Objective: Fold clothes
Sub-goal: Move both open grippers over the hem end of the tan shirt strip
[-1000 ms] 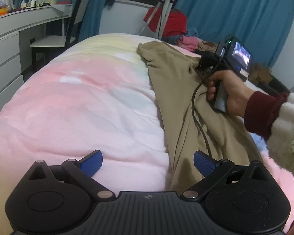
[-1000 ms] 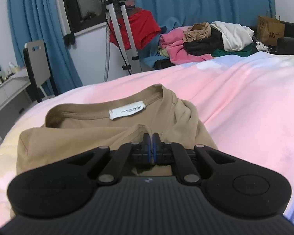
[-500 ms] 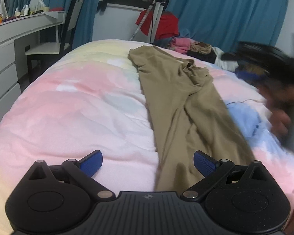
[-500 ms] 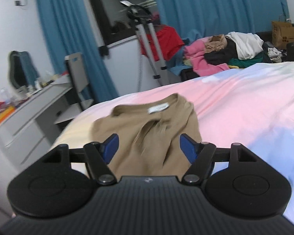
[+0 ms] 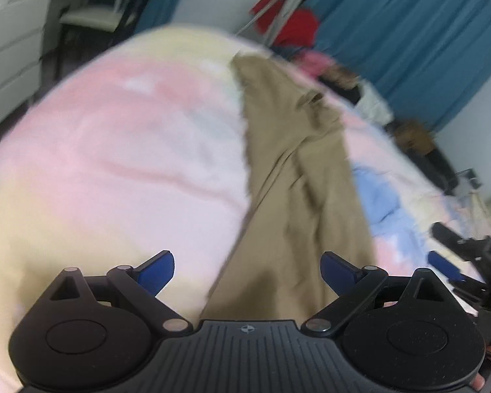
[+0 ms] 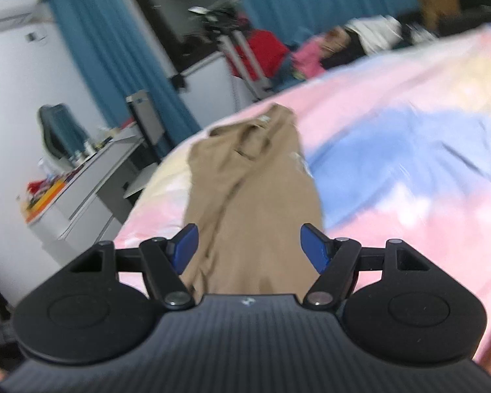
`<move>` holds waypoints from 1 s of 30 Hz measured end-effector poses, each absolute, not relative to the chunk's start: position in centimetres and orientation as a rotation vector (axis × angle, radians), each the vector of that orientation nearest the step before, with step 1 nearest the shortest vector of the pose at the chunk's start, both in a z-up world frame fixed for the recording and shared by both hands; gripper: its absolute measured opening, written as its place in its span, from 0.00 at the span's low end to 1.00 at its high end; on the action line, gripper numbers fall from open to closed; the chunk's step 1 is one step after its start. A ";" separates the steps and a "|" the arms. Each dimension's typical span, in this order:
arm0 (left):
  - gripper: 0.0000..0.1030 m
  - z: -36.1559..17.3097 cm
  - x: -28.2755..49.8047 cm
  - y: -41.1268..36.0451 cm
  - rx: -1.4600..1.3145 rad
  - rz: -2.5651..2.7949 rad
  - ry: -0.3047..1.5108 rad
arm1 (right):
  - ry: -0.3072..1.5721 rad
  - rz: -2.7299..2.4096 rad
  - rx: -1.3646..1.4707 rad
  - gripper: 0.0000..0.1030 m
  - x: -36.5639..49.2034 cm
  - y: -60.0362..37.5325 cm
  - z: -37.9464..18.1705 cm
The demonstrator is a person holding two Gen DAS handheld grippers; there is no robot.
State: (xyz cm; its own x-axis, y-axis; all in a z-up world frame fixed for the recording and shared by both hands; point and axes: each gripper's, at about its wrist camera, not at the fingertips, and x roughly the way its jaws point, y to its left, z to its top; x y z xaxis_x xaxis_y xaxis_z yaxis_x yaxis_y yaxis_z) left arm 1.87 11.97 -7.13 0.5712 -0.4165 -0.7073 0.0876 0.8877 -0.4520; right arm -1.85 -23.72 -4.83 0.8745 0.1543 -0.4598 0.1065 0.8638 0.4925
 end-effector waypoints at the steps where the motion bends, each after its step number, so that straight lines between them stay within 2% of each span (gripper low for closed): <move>1: 0.94 -7.7 2.0 12.2 -0.410 -0.288 0.959 | 0.518 0.016 0.548 0.70 -1.9 -24.0 -5.0; 4: 0.88 -9.3 2.5 13.3 -0.489 -0.237 1.056 | 0.501 -0.004 0.590 0.70 -2.0 -24.9 -5.3; 11: 0.85 -10.1 1.9 14.2 -0.549 -0.260 1.155 | 0.538 -0.015 0.699 0.70 -1.6 -26.6 -6.6; 12: 0.81 -10.2 1.7 14.1 -0.529 -0.265 1.166 | 0.544 -0.012 0.713 0.70 -1.5 -26.7 -6.8; 15: 0.61 -10.2 1.1 13.1 -0.456 -0.276 1.190 | 0.557 0.001 0.742 0.70 -1.4 -27.0 -7.1; 17: 0.38 -9.7 0.4 12.3 -0.387 -0.287 1.178 | 0.562 0.012 0.746 0.70 -1.3 -27.0 -7.1; 18: 0.16 -9.3 0.0 11.9 -0.352 -0.291 1.164 | 0.563 0.014 0.749 0.70 -1.4 -27.0 -7.1; 19: 0.07 -9.0 -0.3 11.6 -0.318 -0.295 1.149 | 0.565 0.017 0.754 0.70 -1.4 -27.1 -7.1; 21: 0.02 -7.7 -1.7 10.5 -0.226 -0.294 1.077 | 0.568 0.018 0.765 0.70 -1.5 -27.3 -7.1; 24: 0.01 -4.6 -4.7 8.5 -0.050 -0.273 0.896 | 0.577 0.008 0.777 0.70 -1.5 -27.6 -7.2; 30: 0.01 -1.4 -10.2 1.6 0.247 -0.440 0.700 | 0.599 0.024 0.784 0.71 -1.2 -27.7 -7.4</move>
